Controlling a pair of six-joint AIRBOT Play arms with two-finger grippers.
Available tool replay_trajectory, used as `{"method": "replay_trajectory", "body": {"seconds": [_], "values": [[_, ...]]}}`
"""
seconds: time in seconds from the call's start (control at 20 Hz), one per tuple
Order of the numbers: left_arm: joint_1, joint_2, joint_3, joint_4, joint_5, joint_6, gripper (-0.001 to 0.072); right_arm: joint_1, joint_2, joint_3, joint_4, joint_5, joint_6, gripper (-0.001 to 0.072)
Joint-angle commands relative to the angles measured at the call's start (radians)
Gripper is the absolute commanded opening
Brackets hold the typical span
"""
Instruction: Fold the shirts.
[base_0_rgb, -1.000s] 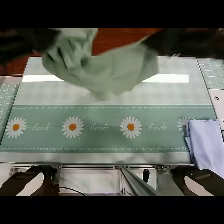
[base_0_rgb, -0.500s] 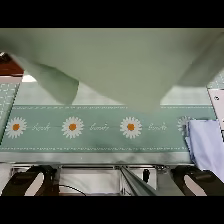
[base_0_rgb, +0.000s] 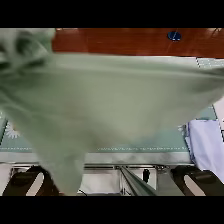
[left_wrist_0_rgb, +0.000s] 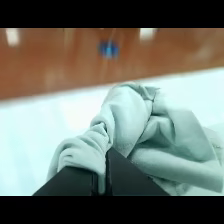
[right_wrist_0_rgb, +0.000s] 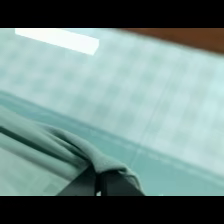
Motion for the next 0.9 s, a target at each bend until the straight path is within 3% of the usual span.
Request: {"method": "replay_trajectory", "body": {"seconds": [0.0,0.15,0.35,0.55,0.75,0.8,0.85], "values": [[-0.001,-0.023,-0.300,-0.058,0.097,-0.025,0.0018,0.000,0.002,-0.338,-0.008,-0.141,-0.017,0.0031],[-0.002,-0.138,-0.537,-0.181,0.347,0.019,0.0018,-0.001,-0.068,-0.572,-0.036,-0.338,-0.005,0.0031],[-0.080,-0.409,-0.536,-0.224,0.513,0.086,0.0018,-0.066,-0.300,-0.541,-0.020,-0.457,-0.006,0.0031],[-0.181,-0.668,-0.410,-0.224,0.585,0.086,0.0018,-0.177,-0.524,-0.455,0.132,-0.500,-0.067,0.0031],[-0.214,-0.817,-0.273,-0.224,0.534,0.086,0.0019,-0.213,-0.684,-0.396,0.234,-0.582,-0.069,0.0032],[-0.213,-0.832,-0.253,-0.223,0.505,0.086,0.0042,-0.217,-0.707,-0.387,0.259,-0.598,-0.069,0.0071],[-0.210,-0.837,-0.241,-0.222,0.475,0.086,0.0194,-0.223,-0.723,-0.383,0.283,-0.609,-0.069,0.0301]]}}
